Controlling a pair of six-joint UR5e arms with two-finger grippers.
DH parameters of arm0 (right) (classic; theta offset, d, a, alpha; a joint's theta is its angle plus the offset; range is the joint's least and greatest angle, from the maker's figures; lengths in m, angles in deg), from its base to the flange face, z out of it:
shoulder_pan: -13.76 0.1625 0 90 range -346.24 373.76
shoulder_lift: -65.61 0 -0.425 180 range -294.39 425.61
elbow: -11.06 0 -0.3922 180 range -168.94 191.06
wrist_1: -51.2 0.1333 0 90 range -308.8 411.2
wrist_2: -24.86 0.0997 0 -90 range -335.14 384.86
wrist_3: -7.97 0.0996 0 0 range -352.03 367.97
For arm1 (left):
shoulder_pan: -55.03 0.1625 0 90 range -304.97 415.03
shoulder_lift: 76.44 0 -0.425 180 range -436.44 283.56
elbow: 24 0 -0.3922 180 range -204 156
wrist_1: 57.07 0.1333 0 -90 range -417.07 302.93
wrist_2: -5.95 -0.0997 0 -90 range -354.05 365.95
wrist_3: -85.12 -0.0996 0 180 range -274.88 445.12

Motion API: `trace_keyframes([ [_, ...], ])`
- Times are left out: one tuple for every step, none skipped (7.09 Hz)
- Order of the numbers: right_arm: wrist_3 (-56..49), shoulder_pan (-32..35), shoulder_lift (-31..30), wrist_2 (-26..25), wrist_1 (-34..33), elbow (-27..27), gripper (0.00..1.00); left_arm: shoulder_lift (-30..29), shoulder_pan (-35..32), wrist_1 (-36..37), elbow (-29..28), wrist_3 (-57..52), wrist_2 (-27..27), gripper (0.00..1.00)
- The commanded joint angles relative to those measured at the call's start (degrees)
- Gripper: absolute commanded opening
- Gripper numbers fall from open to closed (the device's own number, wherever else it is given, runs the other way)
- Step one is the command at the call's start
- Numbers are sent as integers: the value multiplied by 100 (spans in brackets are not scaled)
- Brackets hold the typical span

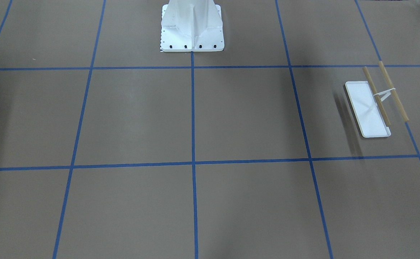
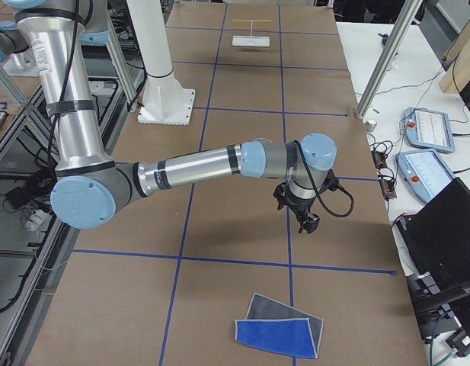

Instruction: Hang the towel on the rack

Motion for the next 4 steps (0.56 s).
trace_keyframes([
  [-330, -116, -76, 0, -113, -149, 100, 37, 34, 50, 63, -18, 20, 98],
  [-331, -116, -67, 18, -113, -358, 100, 237, -27, -19, 115, -122, 203, 98],
  [-349, -133, -84, -51, -87, -421, 100, 326, -36, -2, 107, -646, 422, 98],
  [-349, -229, -189, -61, -78, -517, 100, 971, -211, -168, 333, -686, 355, 98],
])
